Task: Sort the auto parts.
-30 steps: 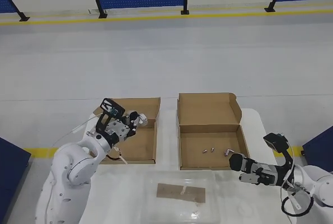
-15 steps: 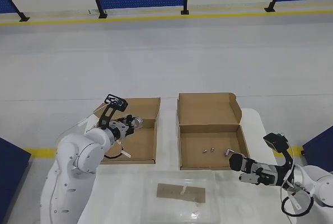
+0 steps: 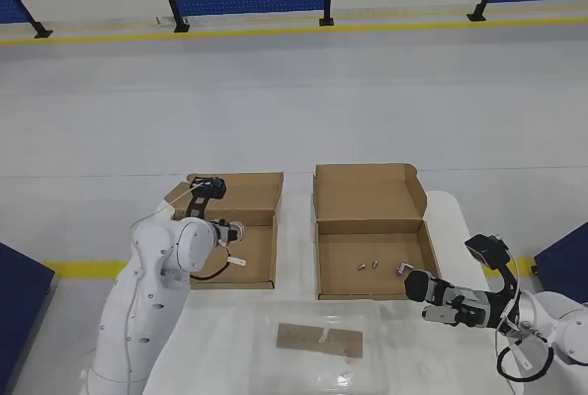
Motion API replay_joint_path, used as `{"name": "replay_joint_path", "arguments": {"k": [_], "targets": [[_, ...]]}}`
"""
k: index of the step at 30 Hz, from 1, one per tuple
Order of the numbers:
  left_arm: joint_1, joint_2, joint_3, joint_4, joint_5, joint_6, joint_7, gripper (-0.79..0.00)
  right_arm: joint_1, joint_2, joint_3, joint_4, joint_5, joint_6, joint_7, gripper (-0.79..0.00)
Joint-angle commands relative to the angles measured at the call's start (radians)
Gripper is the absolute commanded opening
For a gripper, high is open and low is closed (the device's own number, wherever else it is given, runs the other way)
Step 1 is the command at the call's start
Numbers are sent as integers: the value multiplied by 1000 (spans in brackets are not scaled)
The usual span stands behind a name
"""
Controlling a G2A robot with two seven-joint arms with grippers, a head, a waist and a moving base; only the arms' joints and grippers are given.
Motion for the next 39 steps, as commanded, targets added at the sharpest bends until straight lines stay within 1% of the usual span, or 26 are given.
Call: {"name": "replay_joint_path", "arguments": {"k": [1, 3, 8, 10, 11, 15, 18, 26, 34, 35, 39], "targets": [[-36, -6, 14, 64, -16, 45, -43, -785, 0, 0, 0, 0, 1, 0, 0, 0], [-57, -9, 25, 95, -18, 53, -57, -785, 0, 0, 0, 0, 1, 0, 0, 0], [-57, -9, 25, 95, -18, 53, -57, -785, 0, 0, 0, 0, 1, 0, 0, 0], [-46, -8, 20, 102, -16, 51, -34, -785, 0, 0, 0, 0, 1, 0, 0, 0], [-45, -7, 12, 111, -14, 72, -37, -785, 0, 0, 0, 0, 1, 0, 0, 0], [-87, -11, 42, 168, 36, 95, -89, -785, 0, 0, 0, 0, 1, 0, 0, 0], [-136, -23, 67, 268, 32, 102, -84, -785, 0, 0, 0, 0, 1, 0, 0, 0], [-301, -76, 161, 577, -35, 150, -33, -785, 0, 0, 0, 0, 1, 0, 0, 0], [-402, -128, 231, 864, -127, 141, 55, -785, 0, 0, 0, 0, 1, 0, 0, 0], [-410, -133, 233, 887, -143, 133, 72, -785, 0, 0, 0, 0, 1, 0, 0, 0], [-410, -133, 233, 887, -143, 133, 72, -785, 0, 0, 0, 0, 1, 0, 0, 0]]}}
